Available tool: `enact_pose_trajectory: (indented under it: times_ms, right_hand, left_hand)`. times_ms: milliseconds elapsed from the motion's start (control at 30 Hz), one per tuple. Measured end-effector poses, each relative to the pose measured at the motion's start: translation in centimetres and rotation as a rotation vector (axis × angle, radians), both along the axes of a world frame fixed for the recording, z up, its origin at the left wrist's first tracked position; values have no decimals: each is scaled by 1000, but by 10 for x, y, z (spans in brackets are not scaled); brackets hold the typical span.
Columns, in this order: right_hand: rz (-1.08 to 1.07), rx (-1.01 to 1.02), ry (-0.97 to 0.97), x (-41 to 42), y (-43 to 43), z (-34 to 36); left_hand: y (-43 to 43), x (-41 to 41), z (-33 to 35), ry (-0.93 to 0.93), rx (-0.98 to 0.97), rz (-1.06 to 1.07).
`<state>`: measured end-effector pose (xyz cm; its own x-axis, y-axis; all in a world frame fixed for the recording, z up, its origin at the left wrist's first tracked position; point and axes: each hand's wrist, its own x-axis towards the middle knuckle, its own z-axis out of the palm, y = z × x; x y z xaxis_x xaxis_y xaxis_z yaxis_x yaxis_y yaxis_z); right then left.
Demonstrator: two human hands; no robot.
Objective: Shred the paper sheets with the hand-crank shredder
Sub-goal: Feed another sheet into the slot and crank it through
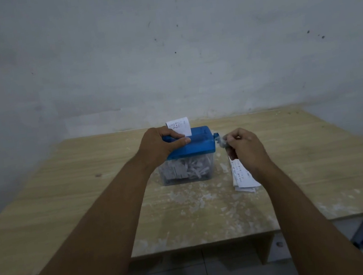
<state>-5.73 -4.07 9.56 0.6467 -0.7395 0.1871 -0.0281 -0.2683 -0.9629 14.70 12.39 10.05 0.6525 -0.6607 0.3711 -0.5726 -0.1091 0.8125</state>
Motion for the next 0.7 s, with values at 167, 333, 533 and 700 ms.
enact_pose_trajectory:
  times_ms: [167,333,533,700]
  right_hand:
    - [36,-33,-14,-5,0,9]
    - [3,-51,-78,18,-5,36]
    - [-21,-45,-10,55,-33,40]
    - [-60,-44,165,78,-51,3]
  left_hand:
    - [1,2,5,-2,46,-45]
    - [1,1,2,-4,33,-55]
    - [0,1,-2,-34,13,-41]
    - [2,-2,1,4,4,-63]
